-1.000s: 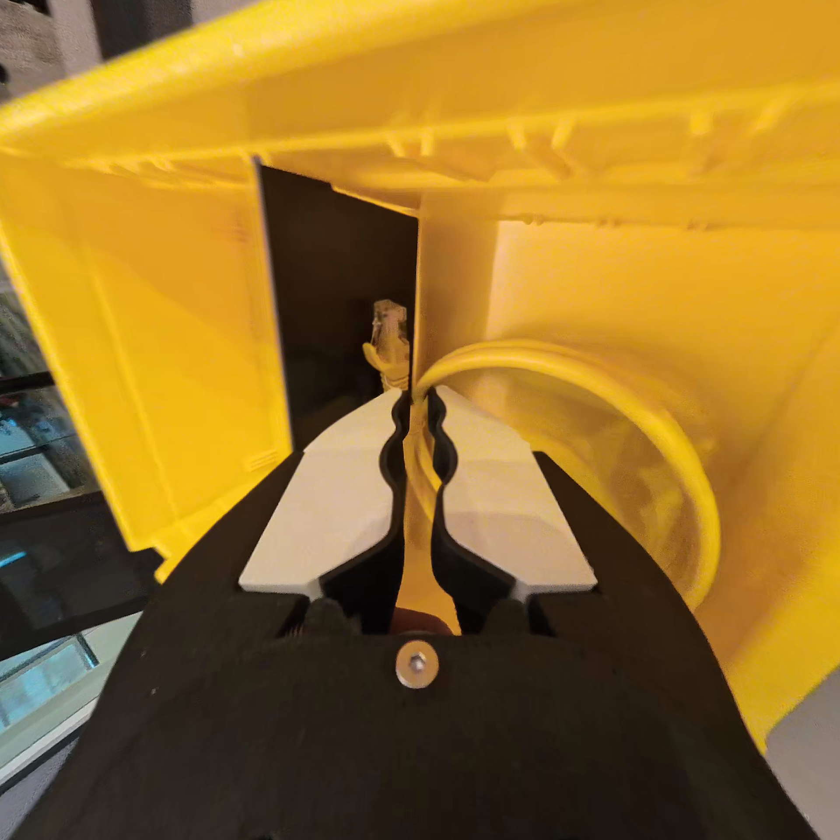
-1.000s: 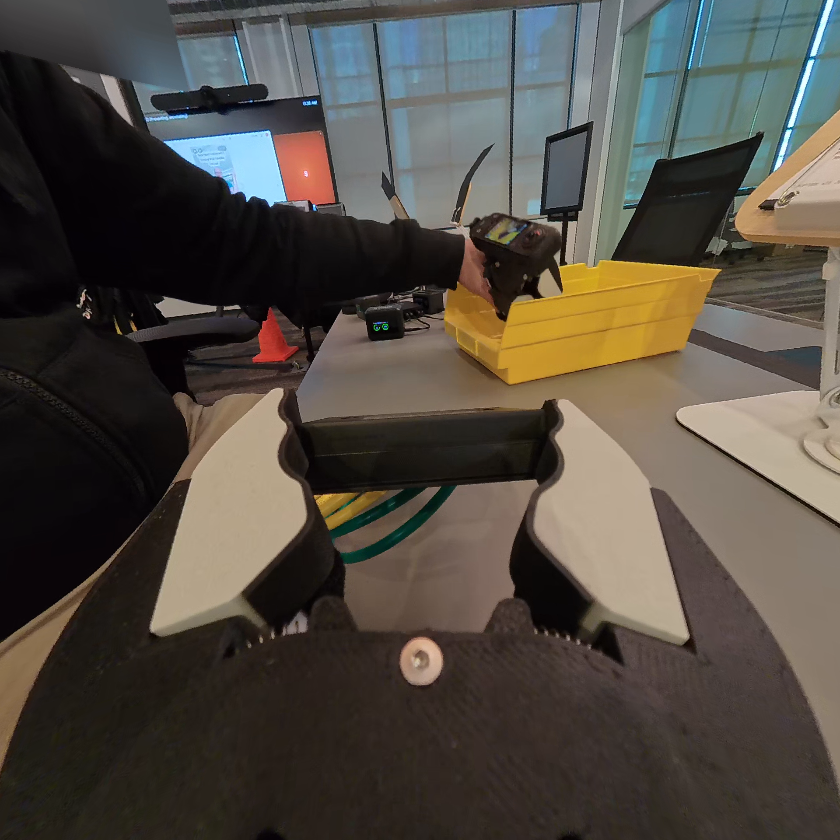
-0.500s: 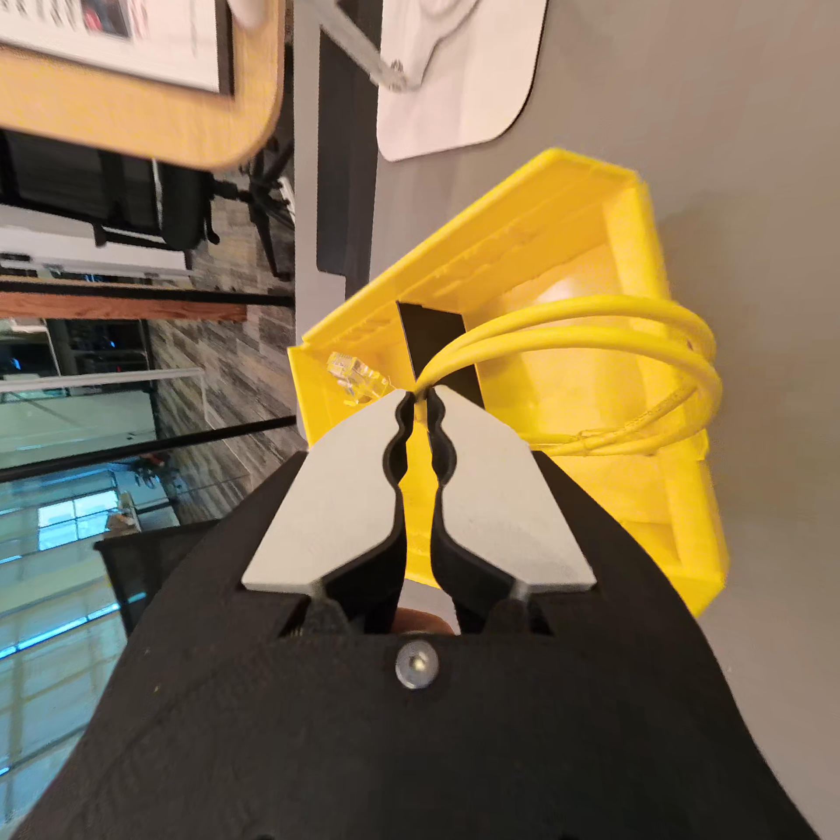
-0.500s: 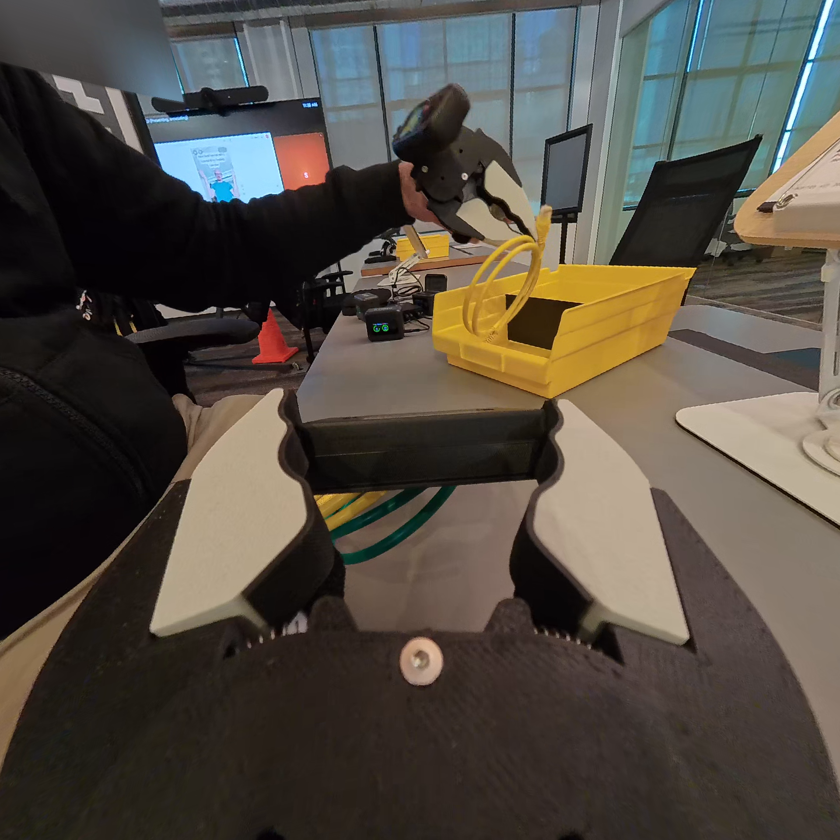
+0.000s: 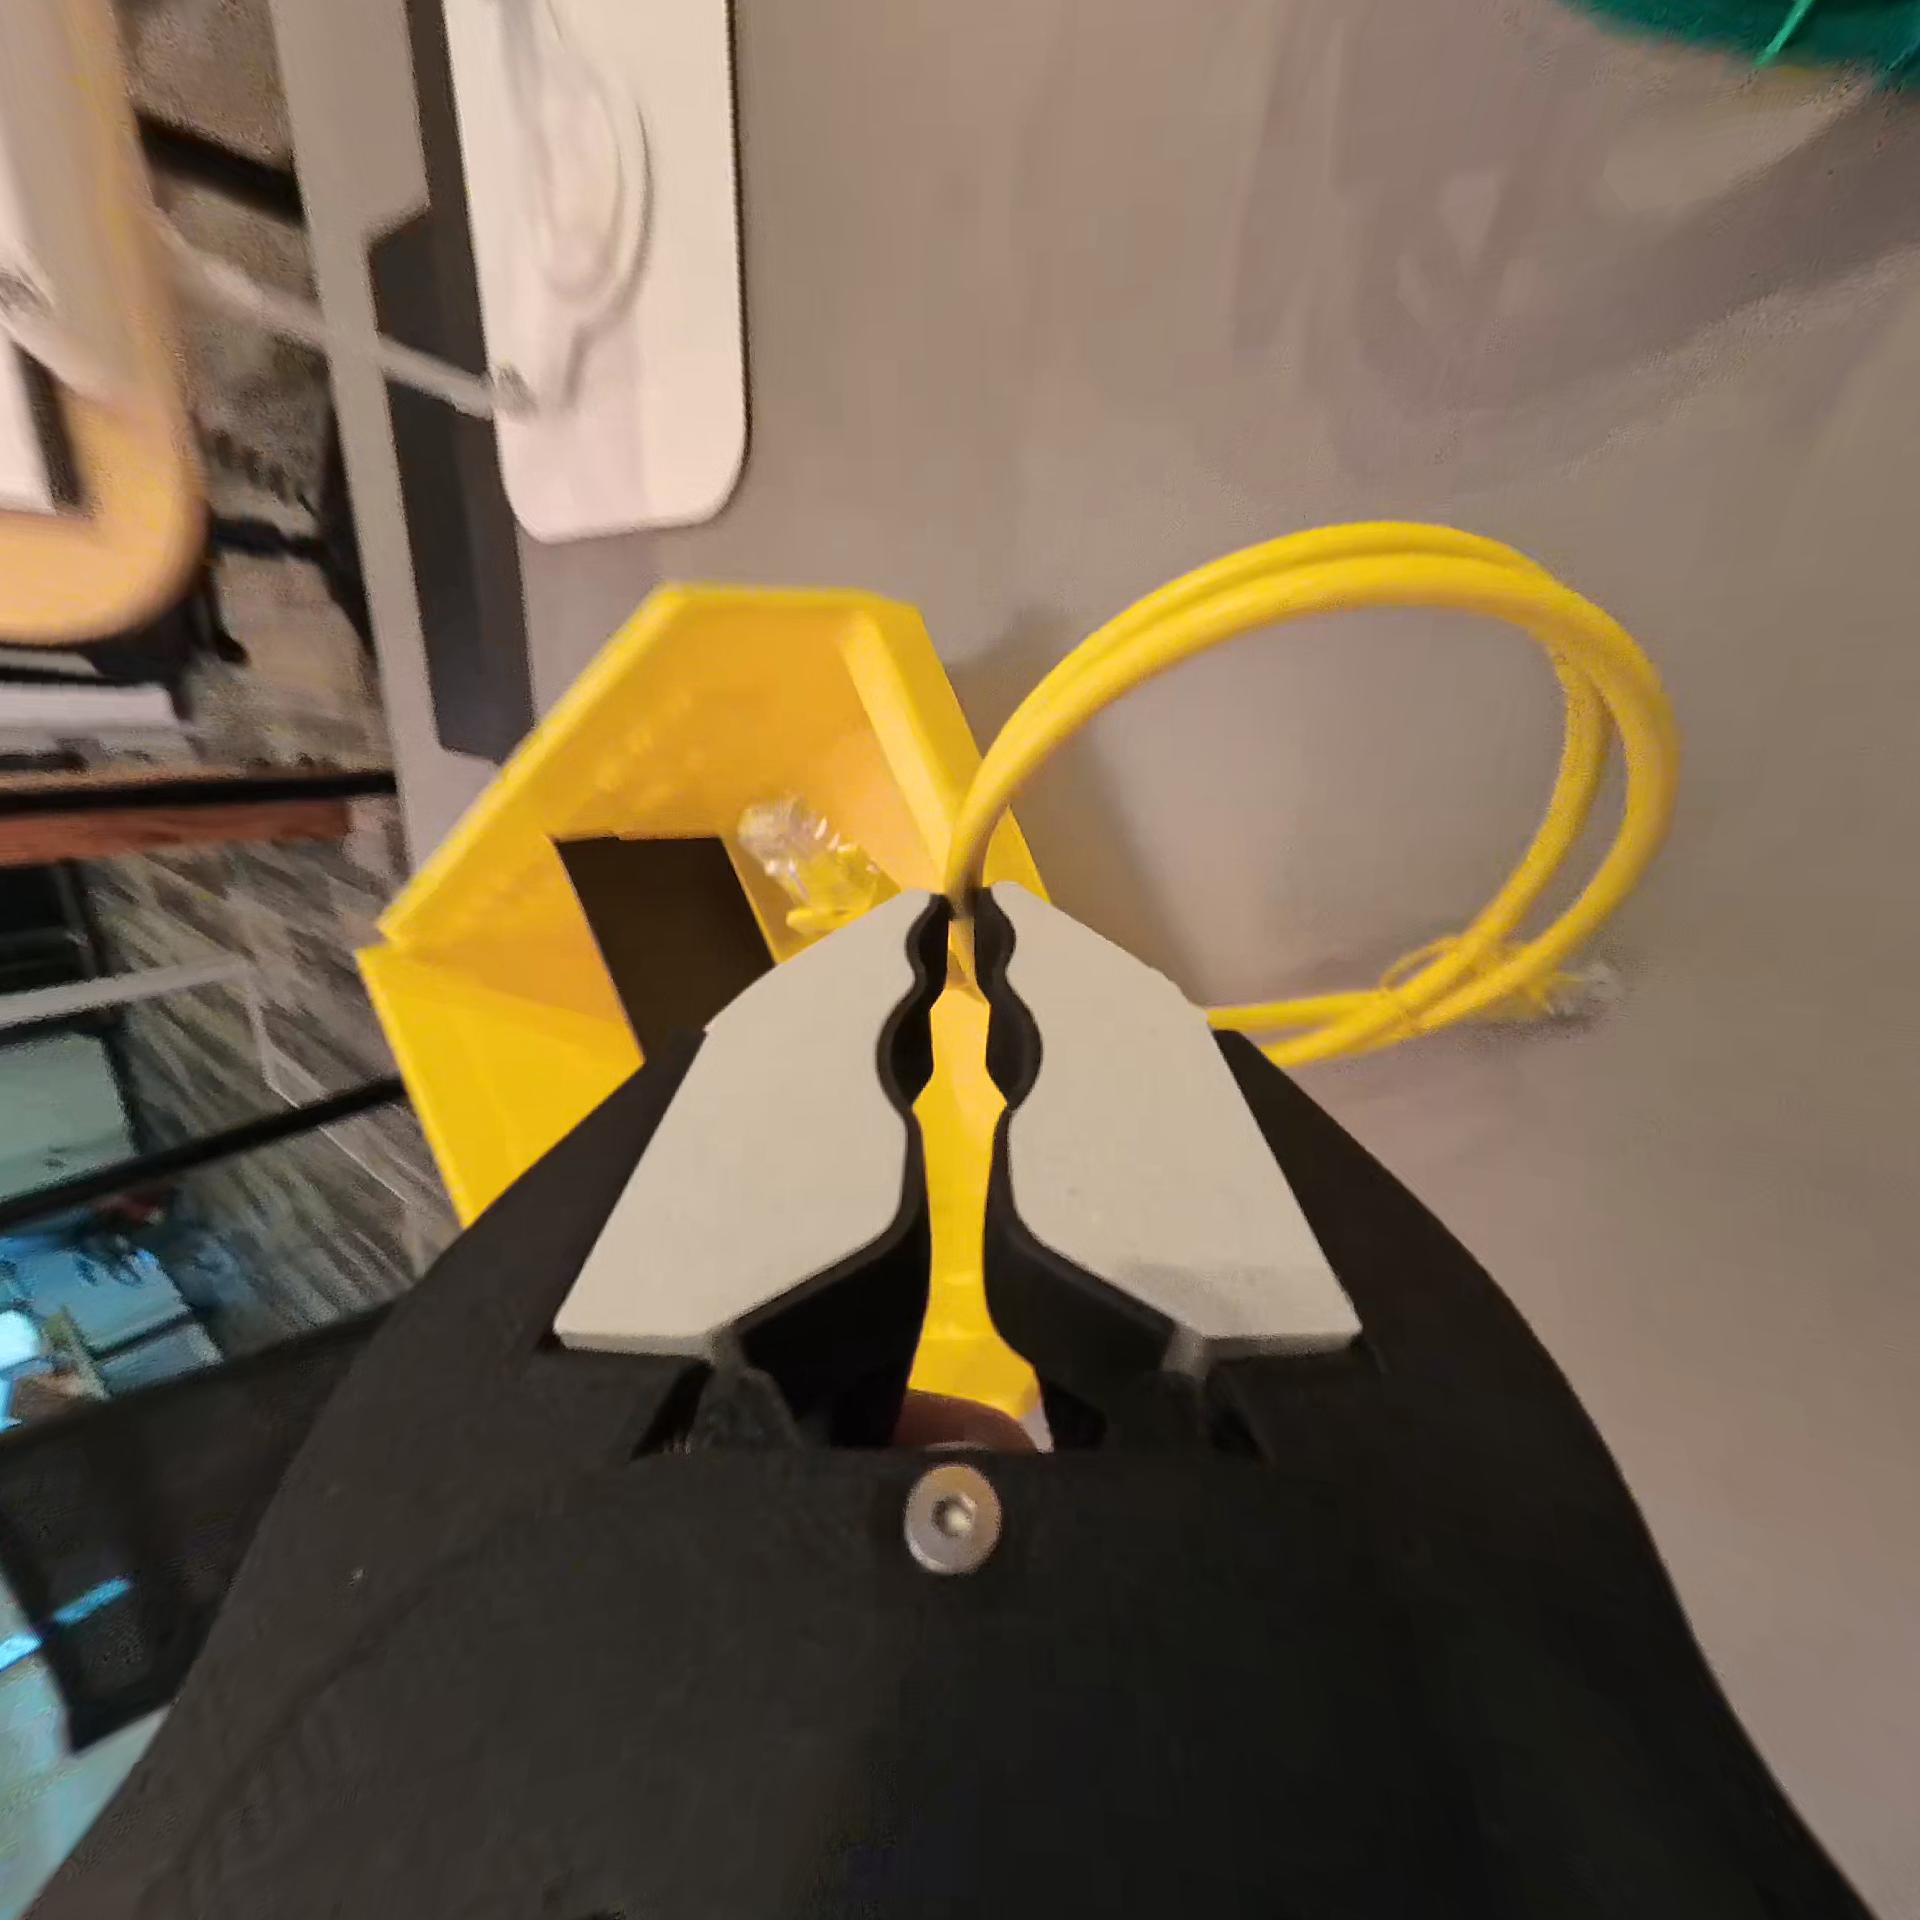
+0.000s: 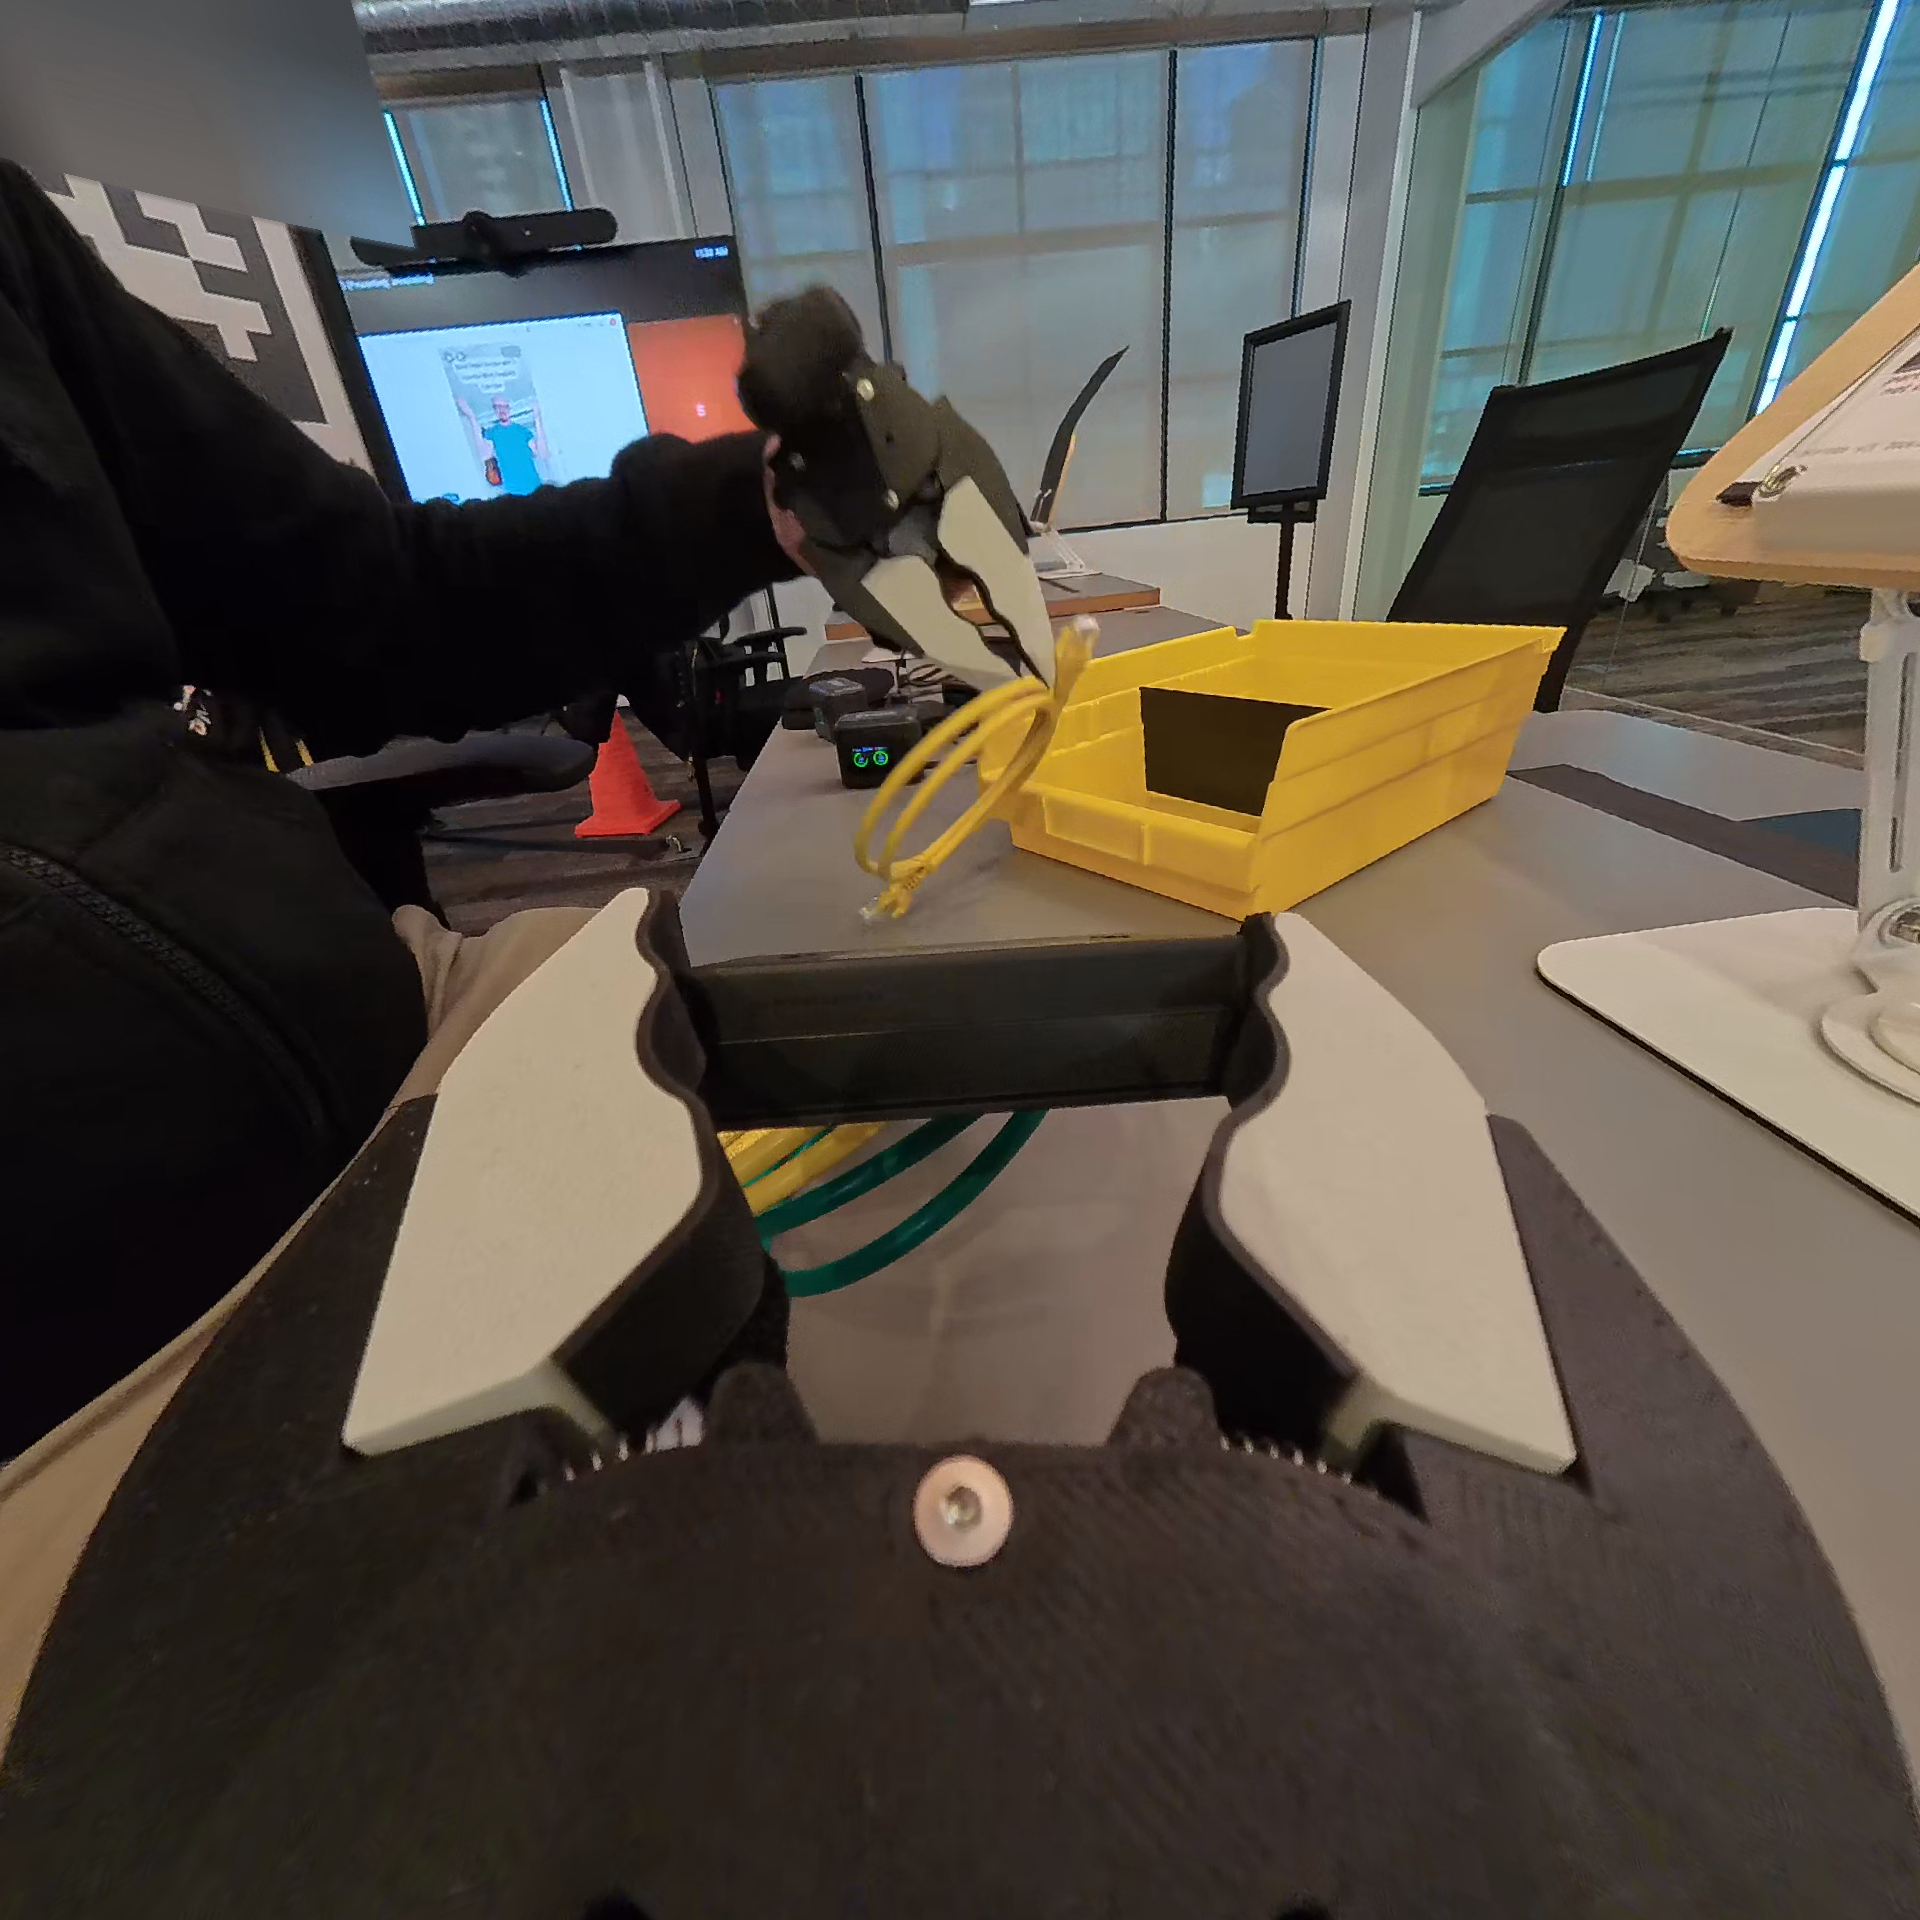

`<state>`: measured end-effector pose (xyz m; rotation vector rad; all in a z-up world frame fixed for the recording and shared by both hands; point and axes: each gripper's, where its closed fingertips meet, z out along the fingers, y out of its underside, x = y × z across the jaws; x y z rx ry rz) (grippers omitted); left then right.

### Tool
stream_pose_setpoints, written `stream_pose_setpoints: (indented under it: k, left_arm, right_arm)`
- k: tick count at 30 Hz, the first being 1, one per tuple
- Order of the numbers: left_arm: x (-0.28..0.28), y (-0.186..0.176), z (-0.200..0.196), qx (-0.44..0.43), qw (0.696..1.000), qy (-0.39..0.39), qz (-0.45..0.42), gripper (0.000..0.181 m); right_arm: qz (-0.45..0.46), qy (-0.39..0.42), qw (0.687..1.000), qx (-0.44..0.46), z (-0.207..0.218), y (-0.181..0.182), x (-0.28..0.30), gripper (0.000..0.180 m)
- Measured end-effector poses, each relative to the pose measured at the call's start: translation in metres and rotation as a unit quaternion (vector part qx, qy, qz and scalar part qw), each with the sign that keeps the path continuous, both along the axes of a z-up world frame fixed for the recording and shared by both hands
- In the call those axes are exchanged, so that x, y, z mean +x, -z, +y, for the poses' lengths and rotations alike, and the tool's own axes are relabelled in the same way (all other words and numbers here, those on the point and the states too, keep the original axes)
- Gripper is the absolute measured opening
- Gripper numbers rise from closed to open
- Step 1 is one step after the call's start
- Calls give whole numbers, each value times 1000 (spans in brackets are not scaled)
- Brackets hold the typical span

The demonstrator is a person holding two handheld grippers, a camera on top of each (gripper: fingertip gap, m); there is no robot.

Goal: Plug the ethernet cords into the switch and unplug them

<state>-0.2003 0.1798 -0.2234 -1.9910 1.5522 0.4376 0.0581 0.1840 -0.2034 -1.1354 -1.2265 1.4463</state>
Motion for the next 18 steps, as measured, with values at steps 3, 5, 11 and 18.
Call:
stream_pose_setpoints:
  k: [3,5,11,18]
  left_arm:
    - [-39,23,1,-18,998,-50,-14,4]
    - [-61,29,-1,-28,996,-79,-27,4]
    - [-120,22,-3,-9,990,-139,-1,4]
    - [-157,13,-4,10,983,-178,45,4]
  right_arm:
    - [-1,-3,1000,2,-2,0,0,100]
    - [-1,-3,1000,2,-2,0,0,100]
    - [0,-3,1000,1,-2,0,0,100]
    - [-2,-4,1000,0,-2,1,-1,100]
